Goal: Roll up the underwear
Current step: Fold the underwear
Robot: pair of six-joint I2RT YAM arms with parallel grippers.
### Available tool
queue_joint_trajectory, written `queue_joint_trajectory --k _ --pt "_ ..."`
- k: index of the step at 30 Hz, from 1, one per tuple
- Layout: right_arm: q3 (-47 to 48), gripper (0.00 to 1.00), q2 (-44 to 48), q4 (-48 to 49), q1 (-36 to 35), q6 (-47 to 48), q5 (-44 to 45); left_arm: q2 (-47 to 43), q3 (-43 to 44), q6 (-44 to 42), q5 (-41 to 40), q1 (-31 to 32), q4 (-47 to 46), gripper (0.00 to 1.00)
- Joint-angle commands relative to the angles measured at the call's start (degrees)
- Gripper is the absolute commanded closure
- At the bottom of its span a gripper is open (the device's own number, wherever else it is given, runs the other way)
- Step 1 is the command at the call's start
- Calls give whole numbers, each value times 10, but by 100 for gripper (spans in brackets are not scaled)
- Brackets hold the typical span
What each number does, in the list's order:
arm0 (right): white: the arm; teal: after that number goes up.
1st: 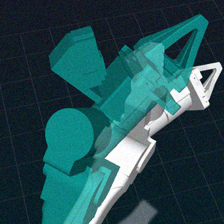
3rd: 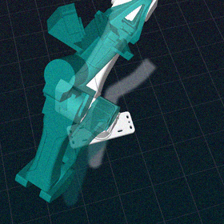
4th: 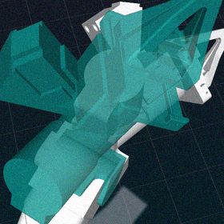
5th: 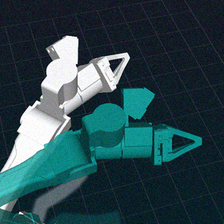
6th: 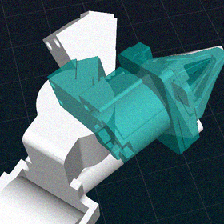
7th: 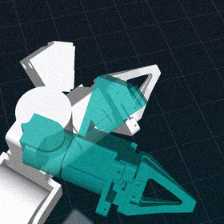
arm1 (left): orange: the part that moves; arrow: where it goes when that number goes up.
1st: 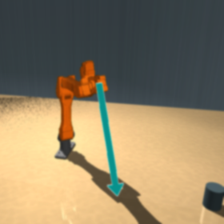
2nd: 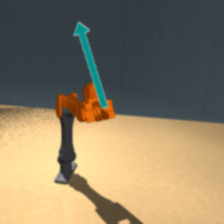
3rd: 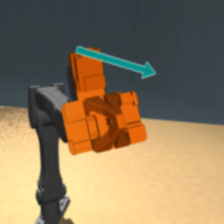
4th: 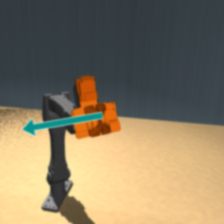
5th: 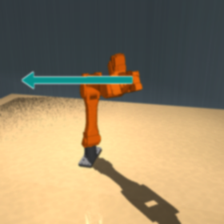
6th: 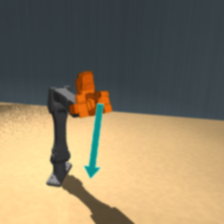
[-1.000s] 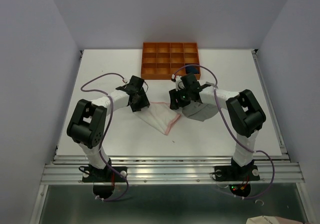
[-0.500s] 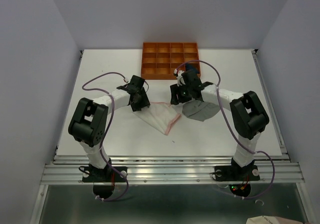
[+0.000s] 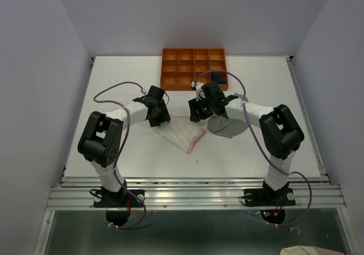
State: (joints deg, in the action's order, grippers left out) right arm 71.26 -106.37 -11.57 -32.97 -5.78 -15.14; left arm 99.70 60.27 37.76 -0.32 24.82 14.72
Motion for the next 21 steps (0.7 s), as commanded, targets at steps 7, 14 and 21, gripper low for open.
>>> queue_joint_trajectory --k 7,14,21 --pt "12 53 -56 -44 -22 11 53 2 25 -18 -14 2 -5 43" --pt "-1 55 -57 -64 -42 3 81 1 25 -21 -14 3 -7 43" --pt "27 58 -24 -57 -42 -44 202 -2 21 -23 -14 3 -11 44"
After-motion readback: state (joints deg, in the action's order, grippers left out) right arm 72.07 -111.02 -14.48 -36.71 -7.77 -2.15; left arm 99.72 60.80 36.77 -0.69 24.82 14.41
